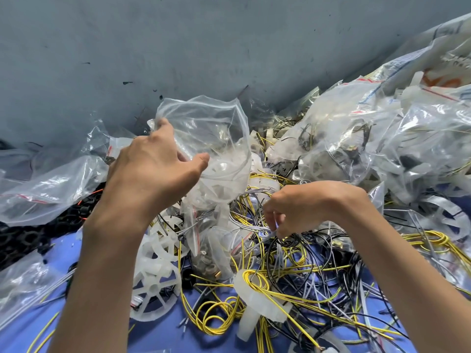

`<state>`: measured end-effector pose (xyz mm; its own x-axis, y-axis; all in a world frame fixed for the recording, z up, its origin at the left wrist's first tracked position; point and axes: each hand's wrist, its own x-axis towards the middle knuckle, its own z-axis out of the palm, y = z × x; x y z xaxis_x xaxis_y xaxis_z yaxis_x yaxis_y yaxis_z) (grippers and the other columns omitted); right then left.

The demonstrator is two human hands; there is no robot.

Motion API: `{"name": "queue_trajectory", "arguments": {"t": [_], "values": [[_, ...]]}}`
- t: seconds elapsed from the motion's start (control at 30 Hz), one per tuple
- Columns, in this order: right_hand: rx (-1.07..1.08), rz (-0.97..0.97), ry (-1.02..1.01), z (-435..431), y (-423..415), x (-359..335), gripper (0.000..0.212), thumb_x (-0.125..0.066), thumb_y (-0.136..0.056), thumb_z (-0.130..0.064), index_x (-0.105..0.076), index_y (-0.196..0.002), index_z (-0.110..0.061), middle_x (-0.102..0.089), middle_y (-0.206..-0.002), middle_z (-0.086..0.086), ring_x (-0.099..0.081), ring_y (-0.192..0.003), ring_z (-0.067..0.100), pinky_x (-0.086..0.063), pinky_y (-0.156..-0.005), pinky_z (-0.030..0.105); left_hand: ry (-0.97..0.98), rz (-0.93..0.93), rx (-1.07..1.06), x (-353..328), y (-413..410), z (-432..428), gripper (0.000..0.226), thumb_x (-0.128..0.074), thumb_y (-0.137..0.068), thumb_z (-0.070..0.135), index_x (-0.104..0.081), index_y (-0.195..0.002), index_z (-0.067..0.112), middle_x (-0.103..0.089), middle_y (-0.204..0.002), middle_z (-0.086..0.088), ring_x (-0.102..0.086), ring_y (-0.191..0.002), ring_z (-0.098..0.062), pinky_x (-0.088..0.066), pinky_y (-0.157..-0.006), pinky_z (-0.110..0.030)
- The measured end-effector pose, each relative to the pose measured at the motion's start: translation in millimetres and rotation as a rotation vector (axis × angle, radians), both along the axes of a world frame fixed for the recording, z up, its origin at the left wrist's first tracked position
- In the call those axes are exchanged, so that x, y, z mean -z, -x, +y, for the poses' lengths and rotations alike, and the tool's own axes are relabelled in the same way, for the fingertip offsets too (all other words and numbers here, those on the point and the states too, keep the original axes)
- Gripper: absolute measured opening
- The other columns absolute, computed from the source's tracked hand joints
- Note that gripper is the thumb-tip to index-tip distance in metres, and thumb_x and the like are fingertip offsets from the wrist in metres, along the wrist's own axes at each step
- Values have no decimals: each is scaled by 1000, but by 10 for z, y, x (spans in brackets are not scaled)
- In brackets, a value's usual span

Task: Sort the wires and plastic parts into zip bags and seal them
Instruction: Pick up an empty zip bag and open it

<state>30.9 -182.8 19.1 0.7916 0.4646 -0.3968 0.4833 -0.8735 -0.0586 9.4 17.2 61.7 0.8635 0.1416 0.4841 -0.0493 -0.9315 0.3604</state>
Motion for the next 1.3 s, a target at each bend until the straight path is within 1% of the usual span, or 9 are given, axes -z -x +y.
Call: {"name": "queue_trajectory", "arguments": {"t": [0.2,0.33,0.4,0.6,0.83,0.97,1.13,1.23,1.3], "values": [[19,38,-117,-81,2,-101,40,-73,-79,-21,-59,-115,-31,-62,-106,-8,-64,-91,16,-52,-77,32,-19,47,57,5,-21,-68,83,-59,-84,51,-22,-150,16,-43,-68,24,-53,-116,-29,-39,-83,-35],[55,-55,-339,-193,21,-191,40,-77,-75,-19,-62,-109,-33,-56,-81,-17,-54,-59,-10,-42,-46,11,-4,70,103,20,-28,-104,83,-58,-85,51,-19,-150,18,-41,-67,26,-52,-117,-27,-38,-83,-34],[38,-156,-451,-211,13,-227,36,-78,-74,-22,-65,-105,-33,-55,-74,-15,-51,-56,-12,-38,-46,10,-13,74,112,14,-28,-108,83,-57,-85,52,-19,-150,19,-44,-68,27,-52,-117,-27,-38,-82,-33],[-2,-329,-613,-233,-33,-311,20,-75,-78,-18,-71,-95,-28,-59,-70,-19,-57,-69,-5,-40,-56,6,3,49,107,2,16,-95,81,-59,-85,50,-22,-150,20,-65,-115,3,-48,-123,-28,-39,-92,-35],[84,-399,-387,-241,-73,-231,34,-73,-81,-27,-61,-113,-24,-63,-107,-3,-59,-96,13,-49,-83,30,12,87,112,-18,-4,-58,79,-59,-85,52,-25,-149,20,-59,-129,-6,-46,-127,-31,-39,-96,-36],[17,-327,-298,-188,-50,-169,44,-69,-83,-33,-58,-125,-28,-52,-130,-7,-49,-117,13,-38,-101,26,-11,116,105,-18,-17,-78,80,-57,-83,55,-25,-149,21,-57,-131,-9,-46,-125,-32,-40,-95,-37],[-14,-386,-275,-150,-62,-132,27,-69,-82,-36,-67,-109,-32,-33,-105,-9,-33,-112,10,-23,-85,15,-5,101,100,-32,-2,-79,76,-57,-84,54,-30,-146,20,-60,-127,-7,-48,-123,-32,-40,-92,-36],[-15,-332,-309,-121,-54,-116,8,-72,-80,-31,-65,-79,-33,-59,-86,-9,-54,-85,10,-40,-72,23,0,114,105,-33,1,-69,74,-56,-85,54,-30,-145,20,-58,-129,-8,-48,-123,-32,-39,-91,-36],[17,-213,-245,-102,-52,-75,6,-73,-79,-35,-66,-80,-33,-62,-73,-15,-61,-74,10,-49,-67,26,-2,117,107,-36,8,-67,73,-56,-85,55,-31,-145,20,-58,-128,-9,-48,-122,-32,-38,-86,-35]]}}
